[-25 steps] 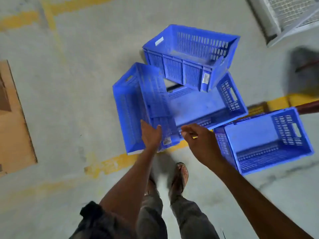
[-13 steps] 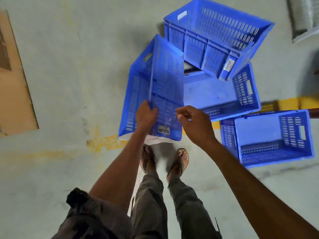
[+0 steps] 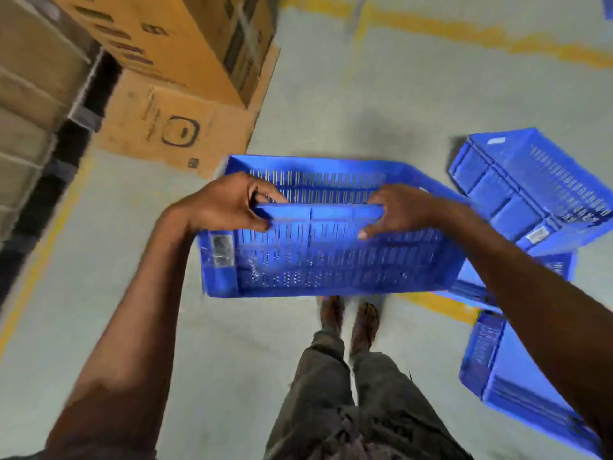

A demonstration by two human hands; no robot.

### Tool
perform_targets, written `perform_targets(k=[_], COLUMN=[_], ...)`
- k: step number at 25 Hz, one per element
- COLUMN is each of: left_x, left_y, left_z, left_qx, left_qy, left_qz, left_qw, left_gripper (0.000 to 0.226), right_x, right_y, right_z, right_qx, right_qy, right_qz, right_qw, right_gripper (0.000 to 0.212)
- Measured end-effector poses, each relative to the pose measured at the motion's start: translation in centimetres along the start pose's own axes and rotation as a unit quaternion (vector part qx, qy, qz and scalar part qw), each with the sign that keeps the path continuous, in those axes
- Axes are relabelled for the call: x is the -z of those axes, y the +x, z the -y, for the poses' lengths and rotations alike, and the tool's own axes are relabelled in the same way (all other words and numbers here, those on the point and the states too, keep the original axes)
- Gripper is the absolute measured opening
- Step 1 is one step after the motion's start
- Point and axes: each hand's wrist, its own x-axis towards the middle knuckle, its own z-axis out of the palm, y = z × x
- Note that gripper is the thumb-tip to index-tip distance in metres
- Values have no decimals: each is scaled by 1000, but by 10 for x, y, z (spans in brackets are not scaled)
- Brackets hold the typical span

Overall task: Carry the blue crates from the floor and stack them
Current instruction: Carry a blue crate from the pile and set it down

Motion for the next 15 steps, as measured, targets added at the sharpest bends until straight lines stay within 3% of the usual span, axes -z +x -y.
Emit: perform_targets(k=[2,5,9,12,15], left_x=[23,48,63,36,42], left_y=[-43,-98,-193,-241,-273], left_z=[11,36,111,184,251], left_qx=[28,106,113,160,223], left_qy=[78,217,191,245,278], left_qz=[-39,-127,-245,-362,-373], left_qw=[996,962,944,885,857], left_gripper=[34,49,48,45,30], right_x=[22,60,88,59,12], right_y=[8,37,87,133,184], right_z=[61,159,282,358,426], right_qx=[73,143,217,219,255], right_qy=[14,-31,-134,-213,-283], right_qz=[-57,-63,-43,5,-96], right_qw=[996,987,966,952,920], right_gripper=[41,32,41,59,33])
